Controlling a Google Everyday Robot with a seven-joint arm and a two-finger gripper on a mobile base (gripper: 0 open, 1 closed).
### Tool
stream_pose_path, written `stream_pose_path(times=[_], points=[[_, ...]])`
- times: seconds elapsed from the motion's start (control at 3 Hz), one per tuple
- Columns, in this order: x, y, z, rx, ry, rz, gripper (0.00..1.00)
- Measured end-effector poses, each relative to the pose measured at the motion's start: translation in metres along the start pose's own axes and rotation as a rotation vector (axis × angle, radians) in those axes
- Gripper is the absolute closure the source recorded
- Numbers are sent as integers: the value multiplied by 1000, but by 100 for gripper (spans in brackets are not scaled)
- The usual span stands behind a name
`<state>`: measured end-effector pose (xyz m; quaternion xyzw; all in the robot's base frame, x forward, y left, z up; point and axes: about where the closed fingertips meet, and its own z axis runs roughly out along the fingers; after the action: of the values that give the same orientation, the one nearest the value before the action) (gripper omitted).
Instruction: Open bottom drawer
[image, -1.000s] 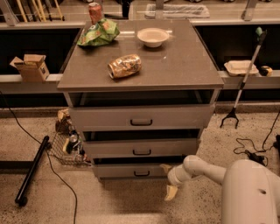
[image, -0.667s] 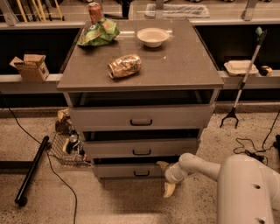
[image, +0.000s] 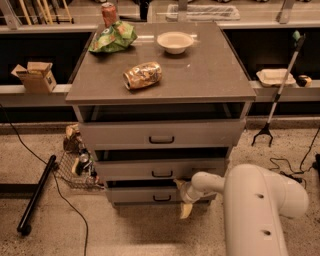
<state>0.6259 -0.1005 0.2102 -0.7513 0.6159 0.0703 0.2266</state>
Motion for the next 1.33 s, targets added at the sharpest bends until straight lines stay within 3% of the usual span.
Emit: stream_pose_path(times=[0.33, 1.0, 1.33], points=[[9, -15, 14, 12, 68, 66, 0], [33, -21, 36, -12, 106, 205, 0], [40, -18, 44, -32, 107, 240, 15]])
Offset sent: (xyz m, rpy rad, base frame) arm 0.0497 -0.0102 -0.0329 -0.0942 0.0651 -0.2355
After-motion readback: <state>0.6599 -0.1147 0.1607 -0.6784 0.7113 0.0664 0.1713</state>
